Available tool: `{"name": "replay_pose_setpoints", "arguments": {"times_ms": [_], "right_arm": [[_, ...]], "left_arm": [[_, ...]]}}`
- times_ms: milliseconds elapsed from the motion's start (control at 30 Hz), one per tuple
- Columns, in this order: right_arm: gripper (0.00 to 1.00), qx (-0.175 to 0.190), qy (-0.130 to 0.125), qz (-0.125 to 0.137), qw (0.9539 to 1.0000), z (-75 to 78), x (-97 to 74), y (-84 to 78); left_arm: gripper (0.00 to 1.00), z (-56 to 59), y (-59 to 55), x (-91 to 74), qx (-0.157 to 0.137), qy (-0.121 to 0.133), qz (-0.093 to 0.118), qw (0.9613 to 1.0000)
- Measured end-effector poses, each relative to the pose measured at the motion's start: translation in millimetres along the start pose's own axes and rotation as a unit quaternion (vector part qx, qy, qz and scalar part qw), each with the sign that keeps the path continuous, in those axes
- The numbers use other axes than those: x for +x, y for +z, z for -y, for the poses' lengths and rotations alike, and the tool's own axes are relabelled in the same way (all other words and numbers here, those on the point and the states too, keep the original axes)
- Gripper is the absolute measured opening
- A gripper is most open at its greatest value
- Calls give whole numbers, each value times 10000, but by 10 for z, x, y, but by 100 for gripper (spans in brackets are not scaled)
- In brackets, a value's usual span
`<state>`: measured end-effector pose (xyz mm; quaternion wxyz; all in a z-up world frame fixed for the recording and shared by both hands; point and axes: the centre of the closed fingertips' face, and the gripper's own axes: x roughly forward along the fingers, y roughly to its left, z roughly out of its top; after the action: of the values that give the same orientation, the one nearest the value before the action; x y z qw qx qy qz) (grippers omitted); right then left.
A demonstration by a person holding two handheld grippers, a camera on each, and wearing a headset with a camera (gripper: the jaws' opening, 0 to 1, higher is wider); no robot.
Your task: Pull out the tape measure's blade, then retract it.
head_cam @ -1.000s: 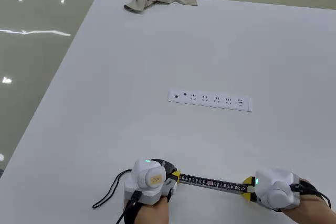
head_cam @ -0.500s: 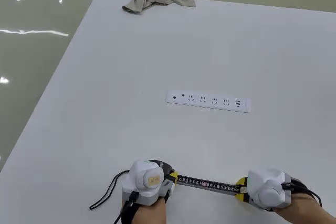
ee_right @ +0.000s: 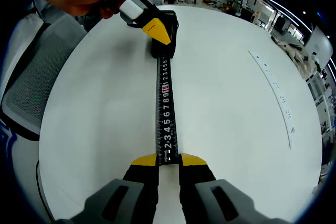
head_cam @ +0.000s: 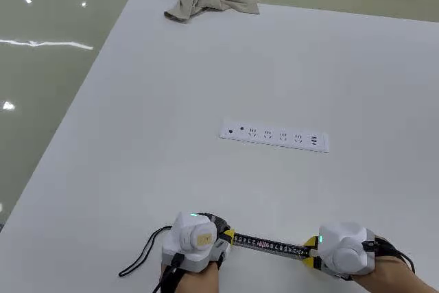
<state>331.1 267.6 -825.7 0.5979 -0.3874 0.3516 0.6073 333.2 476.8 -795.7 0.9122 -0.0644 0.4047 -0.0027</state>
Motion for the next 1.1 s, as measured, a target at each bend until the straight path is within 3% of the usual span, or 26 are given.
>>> {"name": "replay_pose_setpoints", "arguments": {"times_ms": [1100], "right_arm": [[13,-109,44,137,9998,9,191,356]], "left_arm": [[60,6,-1,-1,8,-9,-23,10000]]}}
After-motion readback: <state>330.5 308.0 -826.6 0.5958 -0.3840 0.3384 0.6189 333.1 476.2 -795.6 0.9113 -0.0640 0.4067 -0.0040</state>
